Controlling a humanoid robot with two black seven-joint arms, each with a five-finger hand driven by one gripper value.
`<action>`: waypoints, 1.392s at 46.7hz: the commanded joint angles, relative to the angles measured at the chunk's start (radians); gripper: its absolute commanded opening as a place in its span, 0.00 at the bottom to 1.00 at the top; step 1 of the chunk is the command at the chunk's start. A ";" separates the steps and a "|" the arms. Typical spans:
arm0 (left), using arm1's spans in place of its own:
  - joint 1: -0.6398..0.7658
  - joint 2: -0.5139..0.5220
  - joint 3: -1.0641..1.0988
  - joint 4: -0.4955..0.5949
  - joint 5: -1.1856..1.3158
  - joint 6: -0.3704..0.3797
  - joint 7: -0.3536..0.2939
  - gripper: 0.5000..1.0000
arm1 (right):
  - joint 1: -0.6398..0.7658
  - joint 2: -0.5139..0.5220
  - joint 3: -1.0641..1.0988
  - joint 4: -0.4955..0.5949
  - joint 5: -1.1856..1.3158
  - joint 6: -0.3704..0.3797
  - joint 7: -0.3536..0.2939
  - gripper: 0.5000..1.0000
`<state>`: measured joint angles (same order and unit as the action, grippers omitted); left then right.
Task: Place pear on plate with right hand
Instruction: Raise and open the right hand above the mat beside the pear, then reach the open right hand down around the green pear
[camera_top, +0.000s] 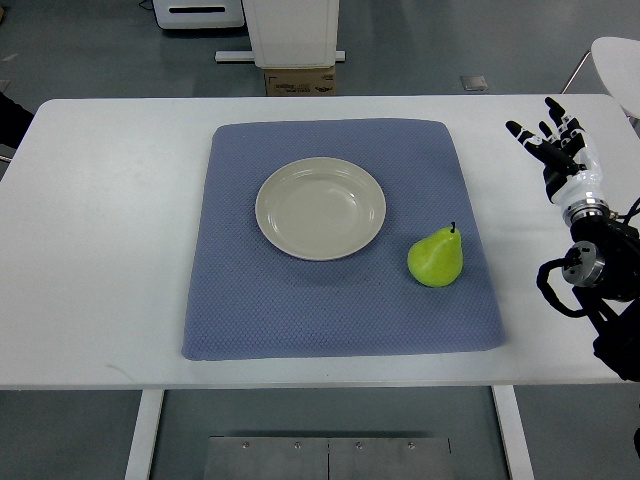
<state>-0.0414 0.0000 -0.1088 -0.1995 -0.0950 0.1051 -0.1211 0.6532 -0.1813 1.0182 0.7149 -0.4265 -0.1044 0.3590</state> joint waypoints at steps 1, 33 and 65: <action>0.000 0.000 0.000 0.000 0.000 0.001 0.000 1.00 | -0.003 -0.004 -0.003 0.001 0.006 0.000 -0.002 1.00; 0.000 0.000 0.001 0.000 0.000 -0.001 0.000 1.00 | -0.001 -0.306 -0.288 0.055 0.008 0.167 0.081 1.00; 0.000 0.000 0.000 0.000 0.000 0.001 0.000 1.00 | -0.012 -0.538 -0.609 0.514 0.003 0.276 0.242 1.00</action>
<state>-0.0414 0.0000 -0.1086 -0.1994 -0.0950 0.1056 -0.1211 0.6411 -0.7263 0.4265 1.2179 -0.4226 0.1757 0.6017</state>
